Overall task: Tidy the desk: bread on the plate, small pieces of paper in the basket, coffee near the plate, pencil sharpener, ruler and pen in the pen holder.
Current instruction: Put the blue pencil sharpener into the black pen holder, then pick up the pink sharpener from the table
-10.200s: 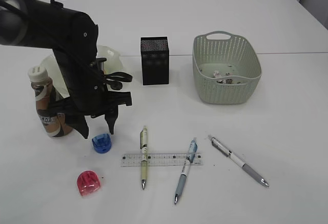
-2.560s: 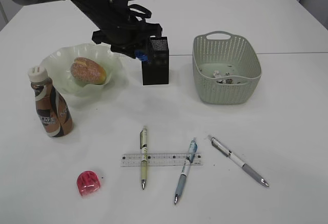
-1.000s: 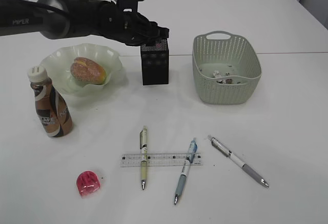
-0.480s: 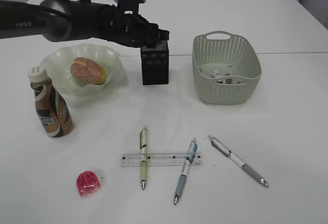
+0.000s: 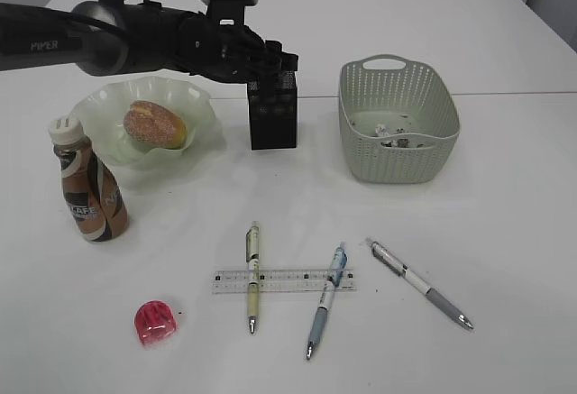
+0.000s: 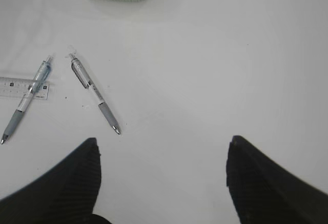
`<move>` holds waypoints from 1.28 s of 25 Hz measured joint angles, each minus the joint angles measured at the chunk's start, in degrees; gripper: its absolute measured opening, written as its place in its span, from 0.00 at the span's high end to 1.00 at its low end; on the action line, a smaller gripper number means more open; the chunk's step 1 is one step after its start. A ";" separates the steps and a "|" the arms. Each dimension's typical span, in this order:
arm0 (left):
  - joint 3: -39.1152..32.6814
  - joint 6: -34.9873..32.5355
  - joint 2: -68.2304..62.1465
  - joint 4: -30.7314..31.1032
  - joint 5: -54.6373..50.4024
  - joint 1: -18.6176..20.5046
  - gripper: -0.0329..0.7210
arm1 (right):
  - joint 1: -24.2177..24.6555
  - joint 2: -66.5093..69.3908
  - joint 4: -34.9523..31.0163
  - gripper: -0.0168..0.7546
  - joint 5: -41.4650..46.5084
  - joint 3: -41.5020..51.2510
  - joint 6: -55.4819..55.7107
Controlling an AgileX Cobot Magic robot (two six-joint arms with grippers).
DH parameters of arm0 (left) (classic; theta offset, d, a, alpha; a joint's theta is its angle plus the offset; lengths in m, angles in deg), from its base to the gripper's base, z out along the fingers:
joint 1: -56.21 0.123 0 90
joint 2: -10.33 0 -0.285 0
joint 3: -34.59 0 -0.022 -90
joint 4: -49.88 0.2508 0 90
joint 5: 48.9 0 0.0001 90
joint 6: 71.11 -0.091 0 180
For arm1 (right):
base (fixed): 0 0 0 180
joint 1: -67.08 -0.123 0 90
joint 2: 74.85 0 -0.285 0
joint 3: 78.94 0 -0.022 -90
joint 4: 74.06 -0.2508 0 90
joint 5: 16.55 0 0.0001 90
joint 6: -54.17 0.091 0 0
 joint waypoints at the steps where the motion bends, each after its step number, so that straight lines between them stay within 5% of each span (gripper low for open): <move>1: 0.00 0.00 0.00 0.25 0.00 0.00 0.39 | 0.00 0.00 0.00 0.25 0.00 0.00 0.00; 10: 0.00 0.00 0.00 1.53 -1.05 0.00 0.34 | 0.00 0.00 0.00 0.25 0.19 0.00 0.00; 21: 0.00 0.00 11.15 4.88 -16.42 0.00 0.34 | 0.00 0.00 0.00 0.25 0.33 0.00 0.00; 32: 0.00 0.00 22.11 -2.17 -60.45 0.00 0.41 | 0.00 0.00 -0.35 0.25 0.33 0.00 0.00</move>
